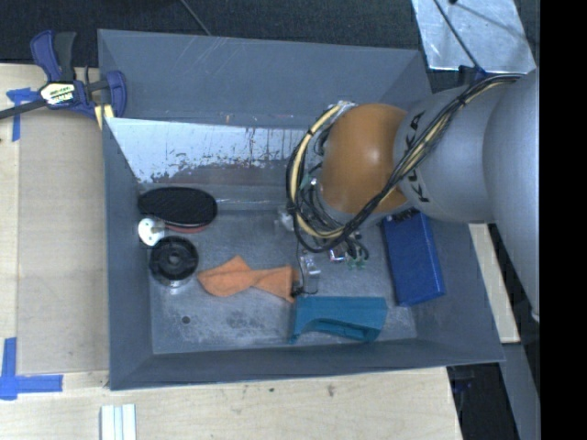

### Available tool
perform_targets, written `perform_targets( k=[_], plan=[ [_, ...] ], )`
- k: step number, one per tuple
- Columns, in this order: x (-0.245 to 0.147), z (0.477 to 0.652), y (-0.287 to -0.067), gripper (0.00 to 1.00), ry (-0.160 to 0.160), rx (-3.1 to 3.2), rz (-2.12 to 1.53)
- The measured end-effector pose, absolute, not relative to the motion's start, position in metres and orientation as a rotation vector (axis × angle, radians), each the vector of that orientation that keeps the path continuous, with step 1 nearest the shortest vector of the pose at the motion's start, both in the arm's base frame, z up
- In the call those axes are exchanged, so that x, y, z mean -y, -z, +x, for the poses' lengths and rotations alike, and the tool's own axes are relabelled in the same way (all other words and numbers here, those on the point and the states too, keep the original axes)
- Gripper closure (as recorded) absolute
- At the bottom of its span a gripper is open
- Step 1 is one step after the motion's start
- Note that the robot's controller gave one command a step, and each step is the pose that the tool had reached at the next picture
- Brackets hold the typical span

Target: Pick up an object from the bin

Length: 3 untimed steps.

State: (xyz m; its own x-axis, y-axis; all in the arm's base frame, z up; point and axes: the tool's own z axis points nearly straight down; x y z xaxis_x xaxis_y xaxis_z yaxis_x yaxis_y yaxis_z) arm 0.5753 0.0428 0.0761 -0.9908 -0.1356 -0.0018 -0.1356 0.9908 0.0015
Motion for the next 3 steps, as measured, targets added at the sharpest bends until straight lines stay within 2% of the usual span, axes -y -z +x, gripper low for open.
perform_targets(
  k=[1,2,3],
  plan=[
    [-0.056,0.56,-0.077,0.0,0.003,-3.11,-0.23],
    [-0.074,0.538,-0.073,1.0,-0.001,-3.084,-0.55],
    [-0.074,0.538,-0.073,1.0,-0.001,-3.084,-0.55]
  ],
)
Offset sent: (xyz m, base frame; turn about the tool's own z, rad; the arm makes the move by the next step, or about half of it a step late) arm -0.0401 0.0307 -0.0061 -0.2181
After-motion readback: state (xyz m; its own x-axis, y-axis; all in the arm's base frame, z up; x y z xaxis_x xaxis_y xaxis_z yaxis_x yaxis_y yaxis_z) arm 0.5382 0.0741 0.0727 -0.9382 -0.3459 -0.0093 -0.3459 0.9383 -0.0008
